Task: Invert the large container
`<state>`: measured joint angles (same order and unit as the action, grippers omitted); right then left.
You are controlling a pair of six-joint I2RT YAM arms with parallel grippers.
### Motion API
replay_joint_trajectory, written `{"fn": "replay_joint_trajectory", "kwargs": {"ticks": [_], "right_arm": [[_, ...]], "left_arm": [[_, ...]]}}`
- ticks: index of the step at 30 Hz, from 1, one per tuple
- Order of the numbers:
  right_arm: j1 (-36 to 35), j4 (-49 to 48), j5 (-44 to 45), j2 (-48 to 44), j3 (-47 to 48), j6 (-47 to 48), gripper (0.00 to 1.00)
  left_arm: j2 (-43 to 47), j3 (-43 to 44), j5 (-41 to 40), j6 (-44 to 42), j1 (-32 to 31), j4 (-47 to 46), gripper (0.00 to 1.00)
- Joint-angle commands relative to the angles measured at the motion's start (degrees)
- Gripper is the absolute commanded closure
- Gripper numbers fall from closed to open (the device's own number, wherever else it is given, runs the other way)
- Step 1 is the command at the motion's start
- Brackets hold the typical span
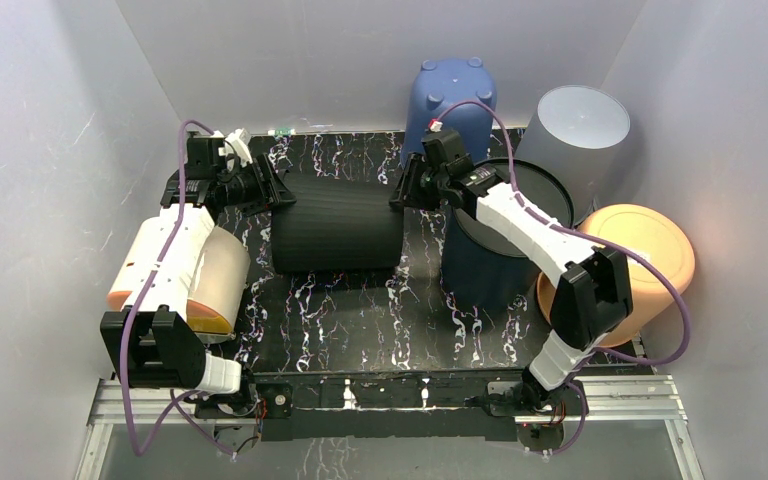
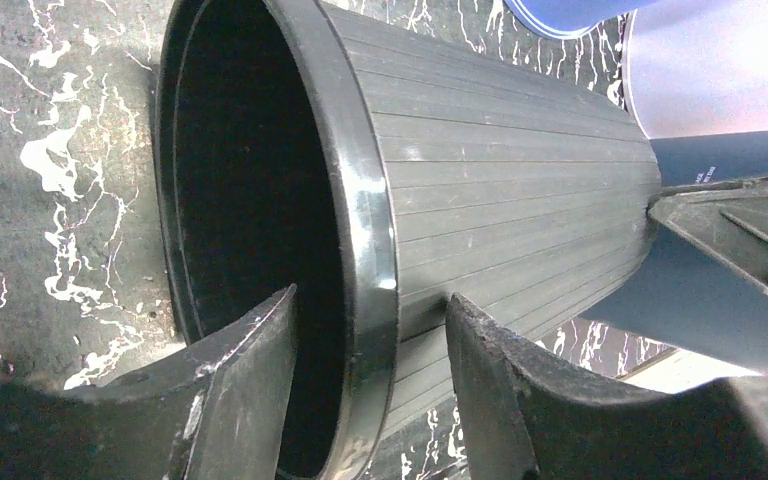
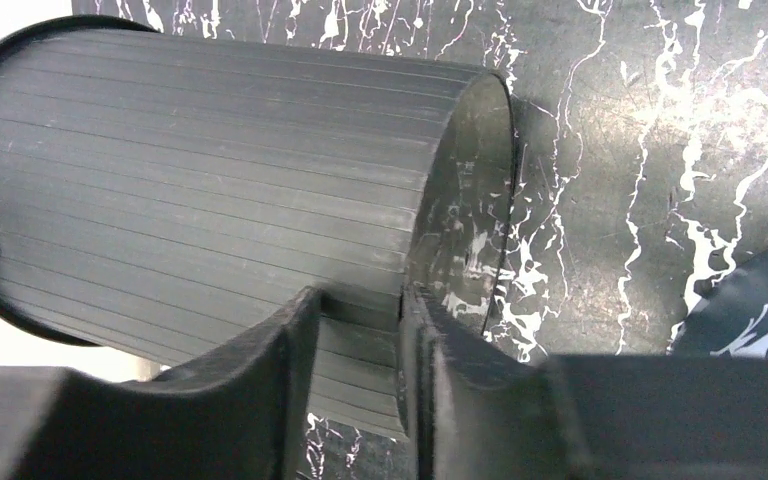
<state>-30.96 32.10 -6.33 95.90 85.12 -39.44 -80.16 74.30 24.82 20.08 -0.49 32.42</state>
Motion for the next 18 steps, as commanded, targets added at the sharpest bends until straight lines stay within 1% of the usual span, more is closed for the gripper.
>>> {"fn": "replay_joint_trajectory", "kwargs": {"ticks": [1,3,5,7,8,11,16,18], "right_arm": [[-0.15,-5.07,-0.32,-4.8,0.05,-0.81,0.73],[-0.15,-5.16,-0.58,-5.09,0.36,-0.96,0.82],[-0.15,-5.22,-0.99,-5.06,0.83,-1.22,0.88],[-0.15,-5.16,-1.5,-4.94,1.44,-1.3,0.98],[-0.14,-5.08,-1.68,-5.01,1.82,-1.36,1.0],[-0.13,-5.18,-2.36,-5.47,2.68,-1.65,1.0],[-0.15,-4.83,-1.81,-7.45,4.88,-2.01,1.0],[-0.15,-4.46,-1.36,-8.03,5.98,-1.84,1.0]], "left_arm": [[1.5,0.35,-0.44,-1.51,0.21,2.59,0.48],[1.54,0.57,-0.07,-1.46,0.22,2.6,0.48],[1.5,0.63,0.67,-1.29,0.14,2.37,0.48],[1.5,0.79,1.04,-1.21,0.12,2.34,0.48],[1.5,0.86,1.17,-1.25,0.14,2.31,0.48],[1.44,0.95,1.11,-1.27,0.07,2.4,0.47],[1.5,1.0,1.09,-1.2,0.14,2.35,0.41],[1.5,1.09,1.17,-1.18,0.07,2.33,0.41]]}}
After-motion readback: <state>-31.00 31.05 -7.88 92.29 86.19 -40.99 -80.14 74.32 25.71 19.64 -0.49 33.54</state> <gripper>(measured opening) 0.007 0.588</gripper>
